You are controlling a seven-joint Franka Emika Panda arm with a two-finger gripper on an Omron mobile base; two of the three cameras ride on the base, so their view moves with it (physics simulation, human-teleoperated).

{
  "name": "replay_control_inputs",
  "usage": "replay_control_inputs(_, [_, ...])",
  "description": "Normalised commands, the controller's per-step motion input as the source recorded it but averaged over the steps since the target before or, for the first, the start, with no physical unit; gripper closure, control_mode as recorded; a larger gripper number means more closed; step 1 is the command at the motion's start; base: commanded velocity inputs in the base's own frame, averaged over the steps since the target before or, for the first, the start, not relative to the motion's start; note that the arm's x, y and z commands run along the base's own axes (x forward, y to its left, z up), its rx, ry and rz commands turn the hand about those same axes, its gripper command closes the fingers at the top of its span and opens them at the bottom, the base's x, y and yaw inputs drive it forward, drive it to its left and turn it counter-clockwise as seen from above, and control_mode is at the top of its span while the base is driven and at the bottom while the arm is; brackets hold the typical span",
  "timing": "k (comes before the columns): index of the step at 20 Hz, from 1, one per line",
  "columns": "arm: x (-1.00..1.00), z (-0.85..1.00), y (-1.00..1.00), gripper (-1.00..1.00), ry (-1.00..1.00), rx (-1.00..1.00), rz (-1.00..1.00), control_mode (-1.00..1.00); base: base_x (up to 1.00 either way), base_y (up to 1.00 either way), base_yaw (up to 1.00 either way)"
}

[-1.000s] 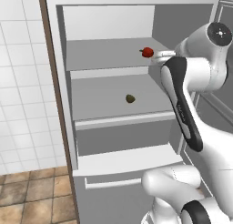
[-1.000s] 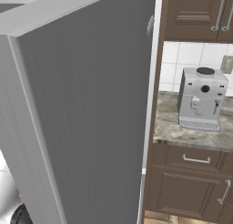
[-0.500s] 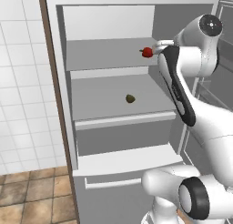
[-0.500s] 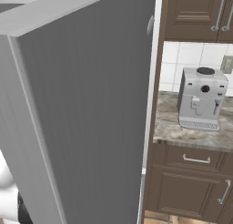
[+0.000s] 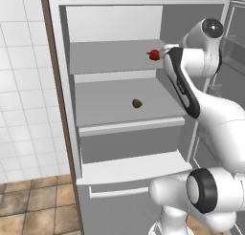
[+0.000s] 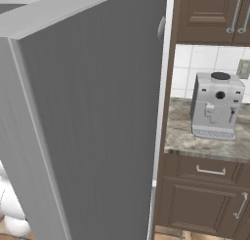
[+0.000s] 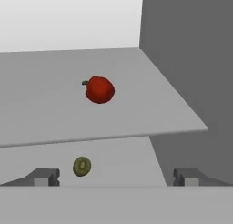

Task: Place the ketchup and ketchup from the counter to the top shelf of the fridge. If the existing items in the fridge are on the top shelf, move them to other shelves.

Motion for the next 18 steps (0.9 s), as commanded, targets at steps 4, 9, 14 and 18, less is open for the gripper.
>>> replay_control_inputs(4, [0.50, -0.35, 0.00, -1.00, 0.00, 0.00, 0.00, -1.00, 0.00, 0.00, 0.00])
replay_control_inputs(9, [0.65, -0.18, 0.00, -1.00, 0.00, 0.00, 0.00, -1.00, 0.00, 0.00, 0.00])
replay_control_inputs(14, [0.74, 0.00, 0.00, -1.00, 0.04, 0.00, 0.00, -1.00, 0.00, 0.00, 0.00])
replay_control_inputs(18, [0.72, 0.00, 0.00, -1.00, 0.08, 0.00, 0.00, -1.00, 0.00, 0.00, 0.00])
